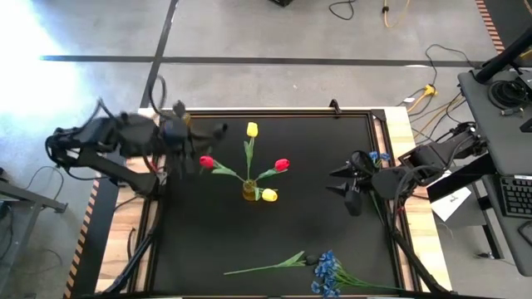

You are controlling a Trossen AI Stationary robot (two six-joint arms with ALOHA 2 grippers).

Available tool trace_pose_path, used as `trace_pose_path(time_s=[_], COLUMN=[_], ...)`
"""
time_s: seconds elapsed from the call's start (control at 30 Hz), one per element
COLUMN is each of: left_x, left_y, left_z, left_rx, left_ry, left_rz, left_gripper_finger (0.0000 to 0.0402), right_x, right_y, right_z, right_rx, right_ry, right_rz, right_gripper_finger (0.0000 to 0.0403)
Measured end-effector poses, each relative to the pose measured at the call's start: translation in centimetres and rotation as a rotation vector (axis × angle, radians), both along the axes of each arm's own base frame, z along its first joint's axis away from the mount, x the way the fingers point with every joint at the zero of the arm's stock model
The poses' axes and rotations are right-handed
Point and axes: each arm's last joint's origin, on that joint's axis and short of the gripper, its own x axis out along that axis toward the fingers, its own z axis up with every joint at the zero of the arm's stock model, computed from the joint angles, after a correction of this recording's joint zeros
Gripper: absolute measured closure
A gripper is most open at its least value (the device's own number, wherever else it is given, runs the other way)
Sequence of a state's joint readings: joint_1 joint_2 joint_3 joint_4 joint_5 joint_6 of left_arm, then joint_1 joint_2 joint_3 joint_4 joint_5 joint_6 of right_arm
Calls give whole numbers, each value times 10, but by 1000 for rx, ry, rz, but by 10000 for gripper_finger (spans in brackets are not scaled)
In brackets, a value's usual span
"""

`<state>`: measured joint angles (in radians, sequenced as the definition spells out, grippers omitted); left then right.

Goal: Sort flowers into vase by color
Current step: Put the left black tulip into the top vase

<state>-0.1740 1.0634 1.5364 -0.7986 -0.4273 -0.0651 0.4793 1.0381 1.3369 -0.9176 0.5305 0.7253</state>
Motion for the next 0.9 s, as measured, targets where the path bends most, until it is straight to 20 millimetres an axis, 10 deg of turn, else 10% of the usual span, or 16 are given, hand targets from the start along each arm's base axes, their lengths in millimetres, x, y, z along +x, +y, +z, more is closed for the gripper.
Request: trace_pose_path(time_s=[0.4,0.9], left_x=[-39,-22], left_y=[65,140], left_z=[42,-36], left_rx=[140,261], left_ry=[38,-21], left_rz=[394,743], left_gripper_finger=[402,401], right_x=[1,-32], right_y=[0,-23], right_z=[-1,42], right_rx=[-75,-172], right_ry=[4,-123], right_rz=[6,28], right_gripper_finger=[188,188])
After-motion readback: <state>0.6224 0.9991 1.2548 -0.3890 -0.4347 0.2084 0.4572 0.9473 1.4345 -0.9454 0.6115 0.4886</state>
